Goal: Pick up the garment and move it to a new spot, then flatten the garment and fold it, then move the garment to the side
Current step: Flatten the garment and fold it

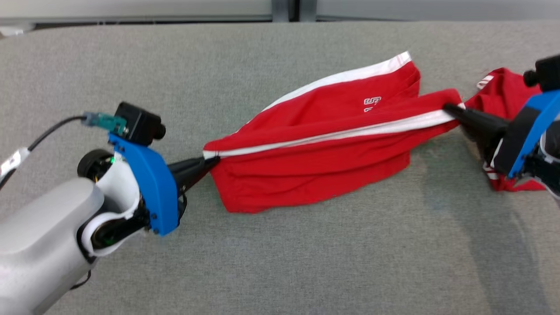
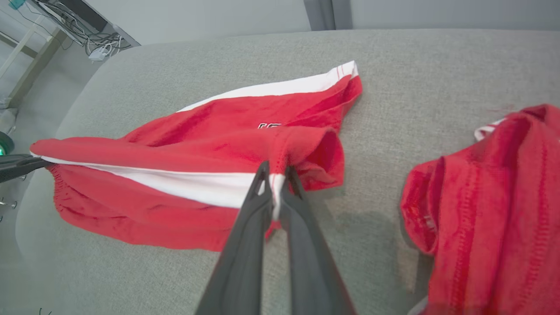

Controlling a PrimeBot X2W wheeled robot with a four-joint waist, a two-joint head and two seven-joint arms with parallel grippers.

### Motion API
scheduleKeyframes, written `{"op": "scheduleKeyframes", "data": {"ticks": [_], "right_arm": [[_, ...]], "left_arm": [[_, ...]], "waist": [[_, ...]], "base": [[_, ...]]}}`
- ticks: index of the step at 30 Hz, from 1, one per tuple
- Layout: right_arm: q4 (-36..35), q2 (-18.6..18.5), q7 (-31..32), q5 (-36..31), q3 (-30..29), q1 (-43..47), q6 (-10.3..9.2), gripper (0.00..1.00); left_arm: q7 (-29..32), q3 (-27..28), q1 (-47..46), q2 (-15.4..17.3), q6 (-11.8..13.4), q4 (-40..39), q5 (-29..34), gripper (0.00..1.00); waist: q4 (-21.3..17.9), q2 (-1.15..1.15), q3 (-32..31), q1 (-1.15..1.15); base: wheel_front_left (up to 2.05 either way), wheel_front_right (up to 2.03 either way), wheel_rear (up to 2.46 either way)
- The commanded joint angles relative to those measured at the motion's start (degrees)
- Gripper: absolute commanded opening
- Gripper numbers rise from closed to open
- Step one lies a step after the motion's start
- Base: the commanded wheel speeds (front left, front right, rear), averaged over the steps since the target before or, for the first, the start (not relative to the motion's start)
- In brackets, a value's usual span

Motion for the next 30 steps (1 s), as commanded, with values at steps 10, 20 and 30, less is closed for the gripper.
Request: {"op": "scheduleKeyframes", "data": {"ticks": [10,20,30], "right_arm": [[10.6,4.3,4.6,0.0,0.3,-11.7,0.00,0.00],[17.6,7.6,-1.8,-1.5,0.5,-15.5,0.00,1.00],[15.7,7.7,-23.1,-3.8,0.2,-10.1,0.00,1.00]], "left_arm": [[1.6,-0.7,-7.9,-5.3,-0.5,5.5,-1.3,0.00],[1.5,-2.3,-9.2,-6.1,-0.4,8.7,-4.3,1.00],[-10.1,-2.8,-5.9,-2.4,-0.4,9.7,0.6,1.00]], "waist": [[2.9,-0.01,6.8,-0.01],[2.5,-0.01,6.8,-0.01],[1.2,-0.01,1.0,-0.01]], "base": [[0.00,0.00,0.00],[0.00,0.00,0.00],[0.00,0.00,0.00]]}}
